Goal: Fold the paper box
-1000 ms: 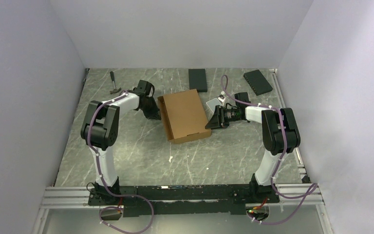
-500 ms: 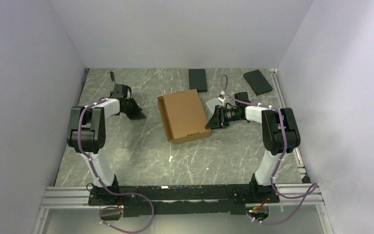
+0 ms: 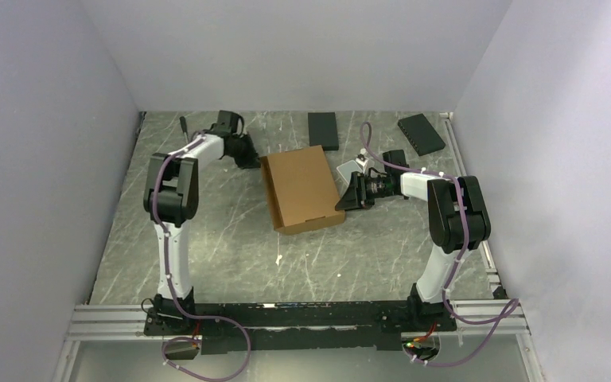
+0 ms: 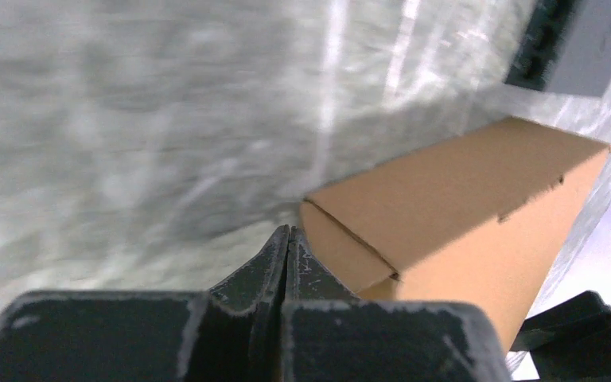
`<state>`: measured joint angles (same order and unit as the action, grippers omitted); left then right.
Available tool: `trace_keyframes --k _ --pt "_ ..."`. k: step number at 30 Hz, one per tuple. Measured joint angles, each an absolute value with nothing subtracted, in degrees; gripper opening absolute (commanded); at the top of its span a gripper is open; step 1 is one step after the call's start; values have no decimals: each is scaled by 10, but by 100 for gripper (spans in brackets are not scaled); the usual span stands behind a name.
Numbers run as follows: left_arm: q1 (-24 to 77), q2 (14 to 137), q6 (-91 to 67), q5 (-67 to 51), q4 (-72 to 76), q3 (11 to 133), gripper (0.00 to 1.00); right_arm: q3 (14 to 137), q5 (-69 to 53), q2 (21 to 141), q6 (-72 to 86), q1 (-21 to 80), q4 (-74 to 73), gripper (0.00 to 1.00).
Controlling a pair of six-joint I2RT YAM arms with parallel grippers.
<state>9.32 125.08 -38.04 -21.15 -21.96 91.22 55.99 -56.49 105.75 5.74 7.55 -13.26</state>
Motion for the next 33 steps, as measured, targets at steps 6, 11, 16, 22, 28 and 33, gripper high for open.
trace_keyframes --k 6,11,16,22,28,33 --pt "162 1263 -339 -177 -263 977 4 562 -555 1053 54 75 -141 47" --pt "173 1239 -330 -128 -278 934 7 563 -552 1053 52 76 -146 48" --pt "156 1161 -333 -118 -256 839 23 568 -545 1049 30 78 -155 48" --pt "111 1017 -369 -178 -143 667 68 574 -529 1040 1 82 -167 48" --pt "95 1013 -400 -279 -40 627 93 576 -529 1039 -10 83 -171 48" --pt "98 1096 -419 -362 27 665 93 578 -529 1039 -14 83 -173 48"
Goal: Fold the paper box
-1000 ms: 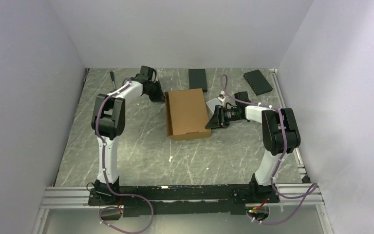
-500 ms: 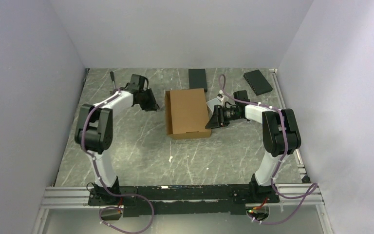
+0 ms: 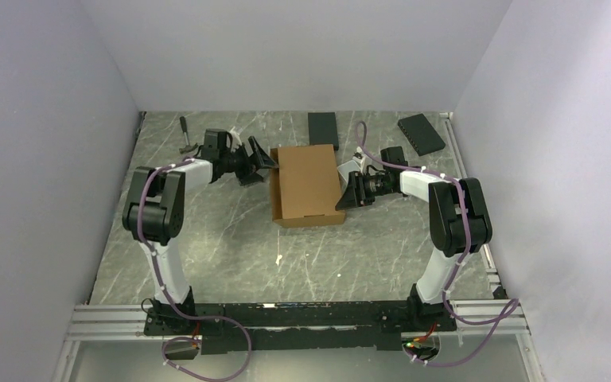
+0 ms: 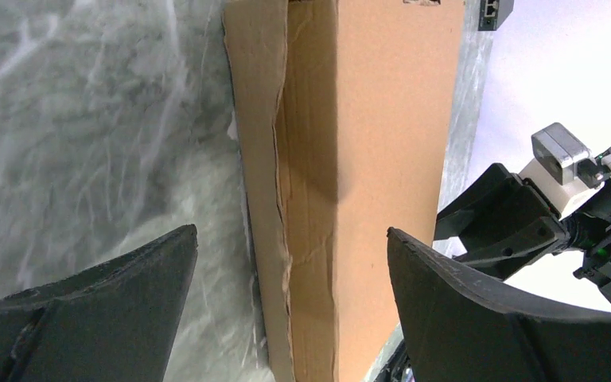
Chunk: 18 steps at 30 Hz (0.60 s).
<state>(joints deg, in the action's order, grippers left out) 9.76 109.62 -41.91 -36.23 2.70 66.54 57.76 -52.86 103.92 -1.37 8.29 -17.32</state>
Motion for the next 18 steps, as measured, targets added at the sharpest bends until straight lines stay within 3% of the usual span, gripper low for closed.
trace_keyframes --k 6,18 --pt "104 1175 -432 -399 37 716 83 579 -528 1039 -16 83 -176 48" --pt "145 1186 -415 -374 -8 757 30 585 -525 1039 -31 88 -191 48"
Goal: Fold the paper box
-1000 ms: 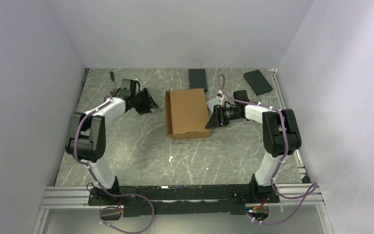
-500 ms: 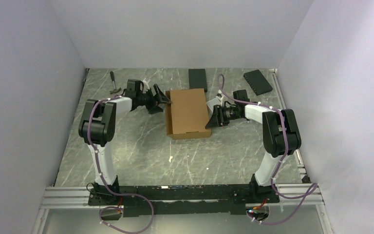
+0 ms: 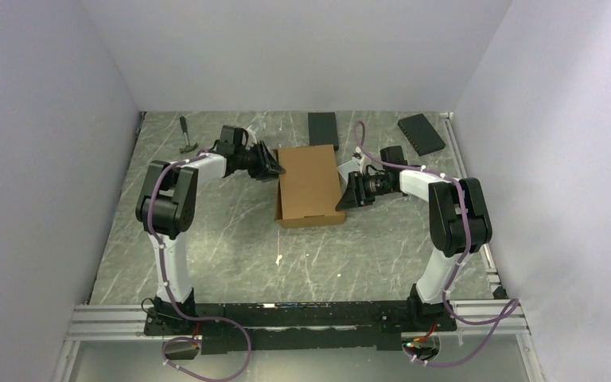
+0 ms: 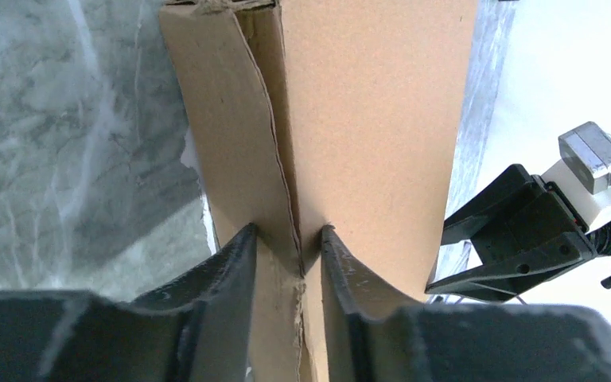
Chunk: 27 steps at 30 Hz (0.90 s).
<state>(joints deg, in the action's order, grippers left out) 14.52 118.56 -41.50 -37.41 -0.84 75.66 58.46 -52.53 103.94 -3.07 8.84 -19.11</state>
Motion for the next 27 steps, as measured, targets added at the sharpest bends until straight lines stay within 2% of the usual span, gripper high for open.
trace_keyframes --k 8,16,20,23,25,27 --pt "163 1104 -402 -300 -6 682 28 596 -523 1038 -69 97 -223 50" --pt "184 978 -416 -266 14 530 35 597 -490 1015 -121 111 -252 64" --pt "194 899 -420 -254 -8 466 52 596 -463 999 -141 113 -258 75" --pt "198 821 -421 -227 -20 434 76 594 -451 980 -151 112 -266 81" --pt "195 782 -413 -213 -20 429 97 594 -450 969 -155 109 -267 84" --pt "186 750 -405 -206 -11 429 100 594 -449 958 -154 105 -265 86"
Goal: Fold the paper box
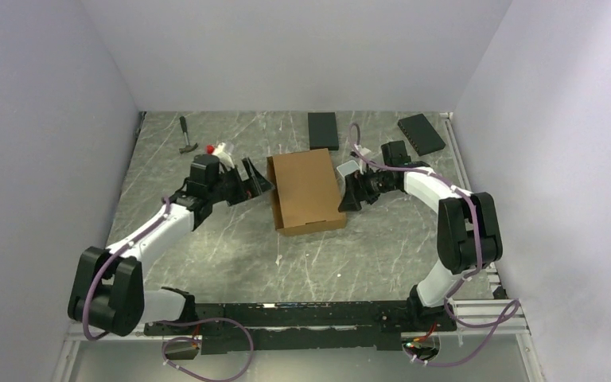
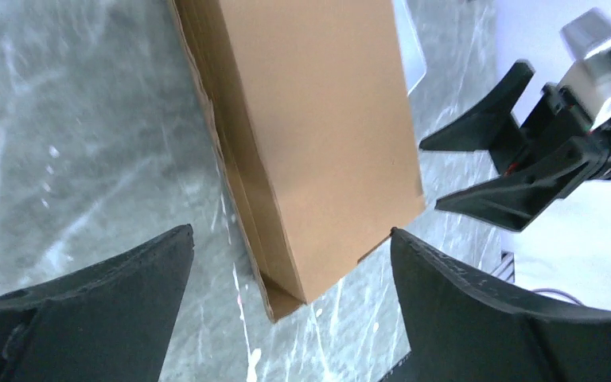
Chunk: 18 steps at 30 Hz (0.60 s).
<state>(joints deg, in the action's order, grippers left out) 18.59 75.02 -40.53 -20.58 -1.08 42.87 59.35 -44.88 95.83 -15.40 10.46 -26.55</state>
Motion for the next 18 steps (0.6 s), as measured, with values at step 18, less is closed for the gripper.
trace_keyframes --k 18 --pt "83 1112 -428 -363 69 672 95 792 -452 1158 78 87 -134 74"
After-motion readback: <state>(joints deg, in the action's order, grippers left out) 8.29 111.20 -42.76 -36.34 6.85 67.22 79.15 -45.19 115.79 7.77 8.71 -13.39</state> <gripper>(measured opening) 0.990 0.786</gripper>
